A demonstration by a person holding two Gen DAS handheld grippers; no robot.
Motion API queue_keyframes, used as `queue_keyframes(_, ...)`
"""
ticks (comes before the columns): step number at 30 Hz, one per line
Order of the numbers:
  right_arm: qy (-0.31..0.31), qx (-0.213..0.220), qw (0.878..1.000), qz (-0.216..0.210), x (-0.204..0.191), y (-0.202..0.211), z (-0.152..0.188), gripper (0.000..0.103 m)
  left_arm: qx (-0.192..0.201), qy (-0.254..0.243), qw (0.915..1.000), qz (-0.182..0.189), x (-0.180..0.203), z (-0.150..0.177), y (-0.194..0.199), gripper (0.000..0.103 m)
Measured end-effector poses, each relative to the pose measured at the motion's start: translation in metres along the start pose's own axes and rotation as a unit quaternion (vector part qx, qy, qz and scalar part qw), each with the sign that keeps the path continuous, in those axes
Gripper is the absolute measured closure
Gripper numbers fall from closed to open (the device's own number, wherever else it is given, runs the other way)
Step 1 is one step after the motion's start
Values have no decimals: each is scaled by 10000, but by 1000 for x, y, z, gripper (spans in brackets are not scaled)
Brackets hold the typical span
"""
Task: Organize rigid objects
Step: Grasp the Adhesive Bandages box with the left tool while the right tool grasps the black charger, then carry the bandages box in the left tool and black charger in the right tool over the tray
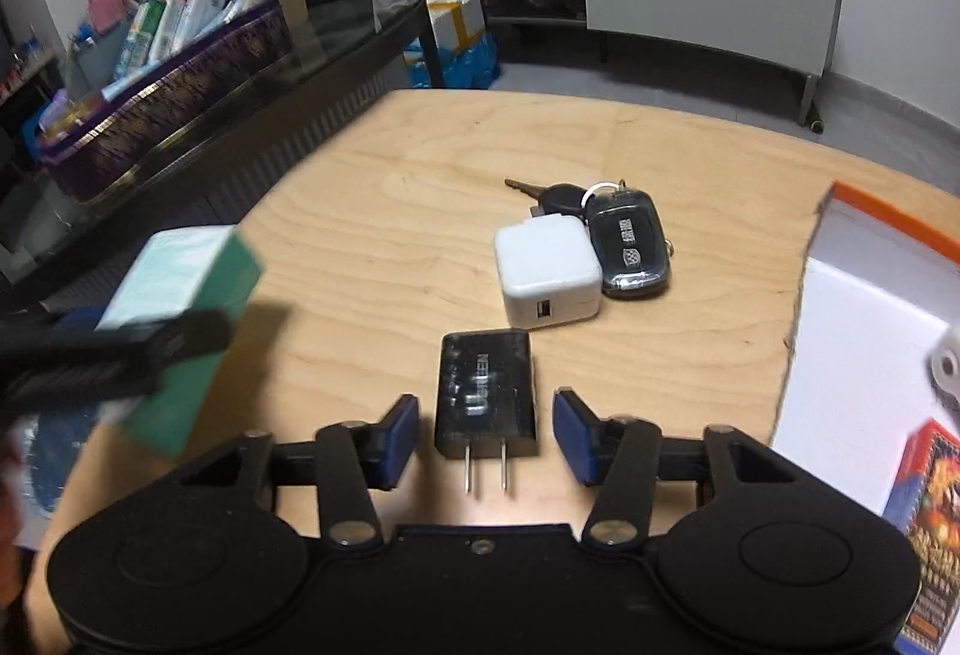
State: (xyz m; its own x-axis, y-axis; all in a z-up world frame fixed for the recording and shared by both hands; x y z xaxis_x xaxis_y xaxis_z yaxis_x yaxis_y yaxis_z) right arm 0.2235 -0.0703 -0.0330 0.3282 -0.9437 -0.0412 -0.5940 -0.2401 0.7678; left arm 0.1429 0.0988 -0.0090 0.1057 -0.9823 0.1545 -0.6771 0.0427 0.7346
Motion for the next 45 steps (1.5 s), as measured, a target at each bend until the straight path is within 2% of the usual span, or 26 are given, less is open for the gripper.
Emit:
queue_keyframes(1, 91, 10, 9999, 55, -3, -2, -2, 58, 12, 8, 10000, -2, 0, 1, 2, 31)
queue_keyframes(6, -1, 129, 9995, 279, 0, 18, 6, 59, 107, 10, 9999, 121, 13, 8, 16, 31)
queue_keyframes(12, -451, 483, 9962, 562, 36, 100, 35, 59, 207, -358, 9971, 637, 70, 28, 39, 31)
queue_keyframes(15, -818, 628, 9913, 821, 65, 144, 54, 59, 223, -568, 9925, 1060, 110, 36, 50, 31)
queue_keyframes(19, -1245, 787, 9787, 1430, 108, 194, 86, 59, 73, -939, 9820, 1636, 162, 43, 55, 31)
queue_keyframes(22, -1701, 774, 9686, 1641, 139, 218, 108, 59, 20, -1239, 9742, 1884, 194, 44, 56, 31)
queue_keyframes(27, -2116, 829, 9579, 1755, 166, 232, 134, 59, 106, -1430, 9712, 1901, 219, 59, 60, 31)
queue_keyframes(36, -2160, 857, 9604, 1540, 166, 226, 140, 59, -12, -1549, 9739, 1661, 227, 76, 68, 31)
queue_keyframes(45, -2109, 888, 9618, 1506, 164, 227, 137, 59, -17, -1595, 9730, 1667, 231, 79, 72, 31)
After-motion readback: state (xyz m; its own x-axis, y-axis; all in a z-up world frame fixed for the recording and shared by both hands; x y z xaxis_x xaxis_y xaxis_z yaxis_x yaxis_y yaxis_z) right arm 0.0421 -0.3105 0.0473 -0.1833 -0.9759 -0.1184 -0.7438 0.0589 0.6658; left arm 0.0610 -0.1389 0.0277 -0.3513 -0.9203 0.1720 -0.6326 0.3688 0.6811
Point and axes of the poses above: each gripper's, at about its wrist camera, not at the fingertips, and y roughly against the way its jaws point, x to its right, z to its underside, the point moved 1 cm from there along -y, roughly the way its jaws point, and after that the axes turned 7 degrees about z, right-handed, at the moved point
